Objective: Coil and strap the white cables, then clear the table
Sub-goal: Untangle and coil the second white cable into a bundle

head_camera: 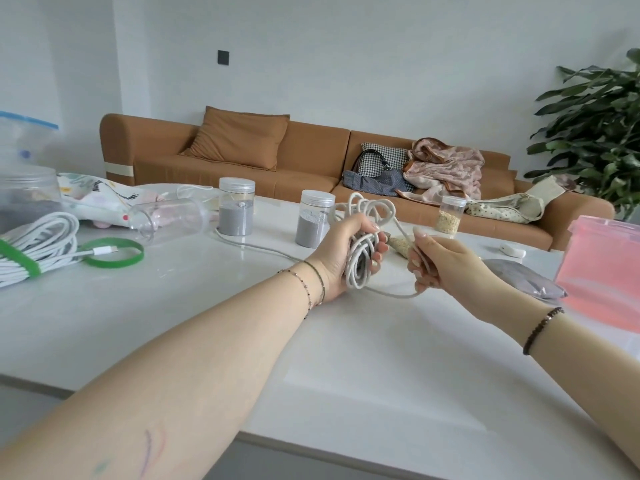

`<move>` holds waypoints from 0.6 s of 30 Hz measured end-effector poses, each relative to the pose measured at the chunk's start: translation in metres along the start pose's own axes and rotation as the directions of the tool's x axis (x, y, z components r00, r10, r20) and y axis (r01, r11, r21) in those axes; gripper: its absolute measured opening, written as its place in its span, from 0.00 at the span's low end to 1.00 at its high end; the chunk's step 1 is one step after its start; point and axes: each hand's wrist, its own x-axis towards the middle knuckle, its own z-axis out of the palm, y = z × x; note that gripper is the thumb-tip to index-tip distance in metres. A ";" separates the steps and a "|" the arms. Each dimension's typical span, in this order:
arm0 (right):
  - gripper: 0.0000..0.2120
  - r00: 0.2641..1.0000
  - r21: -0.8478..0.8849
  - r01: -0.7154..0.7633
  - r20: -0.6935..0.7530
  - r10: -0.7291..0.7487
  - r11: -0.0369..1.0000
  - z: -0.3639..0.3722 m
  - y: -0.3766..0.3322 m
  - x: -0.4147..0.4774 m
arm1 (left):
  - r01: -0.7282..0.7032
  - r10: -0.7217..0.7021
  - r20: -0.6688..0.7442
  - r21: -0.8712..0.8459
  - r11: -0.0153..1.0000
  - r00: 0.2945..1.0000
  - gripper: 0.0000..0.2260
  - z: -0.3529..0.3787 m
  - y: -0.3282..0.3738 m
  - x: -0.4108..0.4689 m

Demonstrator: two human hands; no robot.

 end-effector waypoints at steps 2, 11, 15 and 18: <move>0.19 0.996 -0.026 0.088 -0.023 -0.088 0.996 0.001 -0.001 -0.001 | -0.054 0.052 -0.072 -0.023 0.998 0.996 0.10 0.001 0.001 0.001; 0.15 0.951 -0.252 0.246 -0.125 -0.283 0.936 -0.001 -0.002 -0.007 | -0.040 0.045 -0.013 0.284 0.958 0.999 0.13 0.006 -0.009 -0.002; 0.16 0.986 -0.265 0.146 -0.042 -0.163 0.953 -0.001 0.004 -0.006 | -0.006 0.005 0.003 0.315 0.949 1.000 0.09 0.007 -0.009 -0.002; 0.16 0.992 -0.309 0.118 0.006 -0.122 0.944 0.000 0.003 -0.006 | 0.003 0.008 -0.032 0.338 0.941 0.999 0.08 0.010 -0.009 -0.004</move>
